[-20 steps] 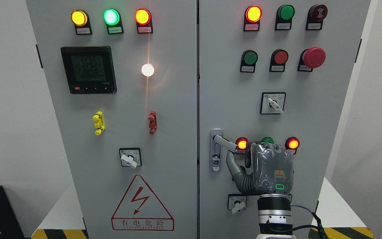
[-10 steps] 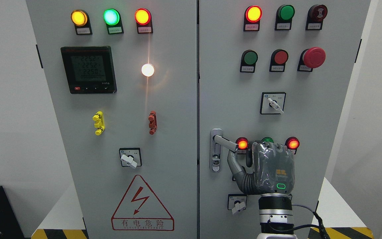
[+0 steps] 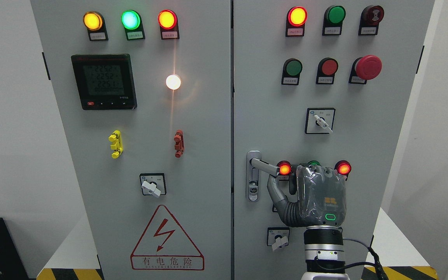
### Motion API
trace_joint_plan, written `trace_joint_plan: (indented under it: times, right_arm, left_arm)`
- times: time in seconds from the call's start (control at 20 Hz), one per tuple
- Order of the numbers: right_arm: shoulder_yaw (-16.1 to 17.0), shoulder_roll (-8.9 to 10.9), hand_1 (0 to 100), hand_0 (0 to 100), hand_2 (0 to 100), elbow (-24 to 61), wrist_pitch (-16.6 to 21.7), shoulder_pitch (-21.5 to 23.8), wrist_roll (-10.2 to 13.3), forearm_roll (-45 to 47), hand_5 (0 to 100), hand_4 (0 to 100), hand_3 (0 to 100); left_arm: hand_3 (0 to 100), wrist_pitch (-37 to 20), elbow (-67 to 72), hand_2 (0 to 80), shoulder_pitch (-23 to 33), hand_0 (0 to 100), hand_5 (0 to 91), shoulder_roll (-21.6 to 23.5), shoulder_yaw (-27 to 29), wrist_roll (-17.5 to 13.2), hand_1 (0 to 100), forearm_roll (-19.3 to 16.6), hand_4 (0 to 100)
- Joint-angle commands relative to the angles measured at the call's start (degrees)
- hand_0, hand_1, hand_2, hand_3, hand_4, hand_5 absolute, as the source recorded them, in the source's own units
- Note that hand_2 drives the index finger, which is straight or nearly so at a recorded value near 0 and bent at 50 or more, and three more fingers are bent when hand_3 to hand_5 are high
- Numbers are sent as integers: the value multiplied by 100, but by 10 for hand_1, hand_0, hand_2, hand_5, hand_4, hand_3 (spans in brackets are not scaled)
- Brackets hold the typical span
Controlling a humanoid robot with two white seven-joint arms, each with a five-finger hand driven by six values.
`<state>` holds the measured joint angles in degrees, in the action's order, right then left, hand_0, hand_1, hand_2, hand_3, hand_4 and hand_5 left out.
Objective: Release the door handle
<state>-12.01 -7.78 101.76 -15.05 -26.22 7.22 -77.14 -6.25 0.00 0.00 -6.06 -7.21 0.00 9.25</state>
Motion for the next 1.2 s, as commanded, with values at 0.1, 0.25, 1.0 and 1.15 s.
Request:
trace_joint_plan:
  times: [0.1, 0.25, 1.0, 1.15]
  right_arm:
    - [6, 4, 352, 556, 948, 10, 11, -5, -1, 24, 1000, 988, 1000]
    - [6, 4, 351, 557, 947, 10, 11, -5, -10, 24, 1000, 988, 1000]
    - [6, -5, 348, 559, 943, 45, 20, 3, -10, 24, 1000, 988, 1000]
    - [-3, 4, 348, 559, 942, 54, 20, 38, -1, 24, 1000, 988, 1000]
  left_arm:
    - [0, 1, 167, 0, -158, 120, 0, 0, 0, 0, 556, -2, 0]
    - [0, 1, 167, 0, -149, 120, 0, 0, 0, 0, 556, 6, 0]
    - [0, 1, 167, 0, -158, 120, 0, 0, 0, 0, 556, -2, 0]
    - [0, 1, 167, 0, -149, 120, 0, 0, 0, -9, 556, -2, 0]
